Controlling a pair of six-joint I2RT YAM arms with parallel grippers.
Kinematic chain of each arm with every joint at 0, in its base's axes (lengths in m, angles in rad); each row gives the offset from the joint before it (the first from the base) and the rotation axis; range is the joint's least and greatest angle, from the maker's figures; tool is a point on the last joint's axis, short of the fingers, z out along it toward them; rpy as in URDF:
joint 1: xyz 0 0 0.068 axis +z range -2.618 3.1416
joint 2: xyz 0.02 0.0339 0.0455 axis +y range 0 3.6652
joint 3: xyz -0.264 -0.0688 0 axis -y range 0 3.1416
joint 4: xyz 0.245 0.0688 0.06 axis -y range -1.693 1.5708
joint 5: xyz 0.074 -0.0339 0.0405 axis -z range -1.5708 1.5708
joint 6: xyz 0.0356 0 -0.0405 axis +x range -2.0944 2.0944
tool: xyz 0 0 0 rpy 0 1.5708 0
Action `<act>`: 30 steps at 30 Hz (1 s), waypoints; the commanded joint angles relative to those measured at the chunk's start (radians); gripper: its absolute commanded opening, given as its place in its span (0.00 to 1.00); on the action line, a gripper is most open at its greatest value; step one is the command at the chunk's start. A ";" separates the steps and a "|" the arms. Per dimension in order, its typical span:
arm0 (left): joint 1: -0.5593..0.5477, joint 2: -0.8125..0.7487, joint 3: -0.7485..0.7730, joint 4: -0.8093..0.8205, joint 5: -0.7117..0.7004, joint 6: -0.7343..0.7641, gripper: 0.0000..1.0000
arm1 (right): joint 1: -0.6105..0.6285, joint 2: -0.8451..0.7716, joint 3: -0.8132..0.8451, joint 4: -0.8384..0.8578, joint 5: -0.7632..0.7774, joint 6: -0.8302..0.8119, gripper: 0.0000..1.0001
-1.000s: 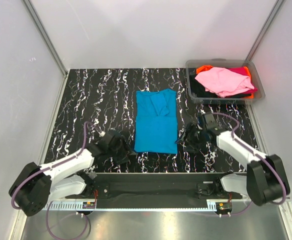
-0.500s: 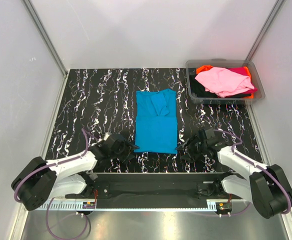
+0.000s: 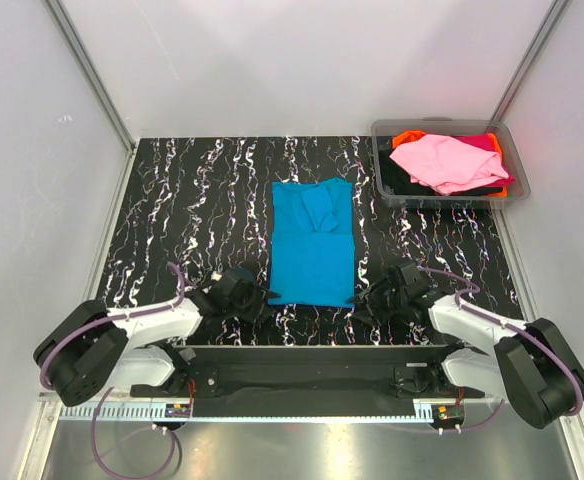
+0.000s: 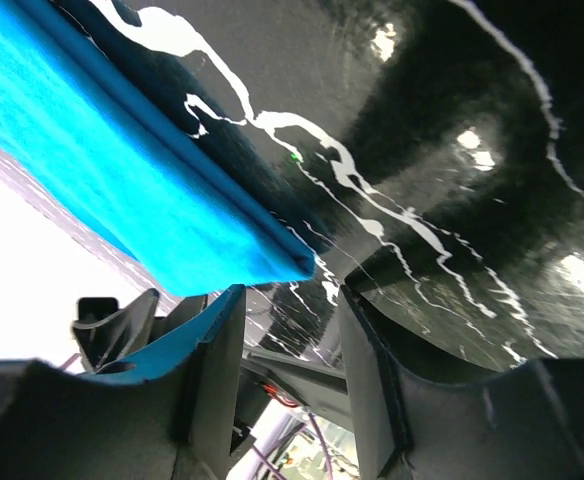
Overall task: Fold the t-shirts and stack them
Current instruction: Fold the tshirt
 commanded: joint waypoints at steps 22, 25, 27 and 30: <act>-0.001 0.069 -0.021 0.000 -0.064 -0.048 0.28 | 0.017 0.136 -0.001 0.026 0.150 0.033 0.25; 0.005 0.058 -0.032 -0.004 -0.064 -0.023 0.10 | 0.017 0.135 -0.001 0.023 0.129 0.020 0.10; 0.011 0.053 -0.029 -0.018 -0.056 -0.008 0.00 | 0.017 0.129 0.010 0.017 0.100 -0.012 0.04; 0.011 0.029 -0.019 -0.070 -0.038 0.032 0.00 | 0.016 0.107 0.034 -0.049 0.072 -0.076 0.00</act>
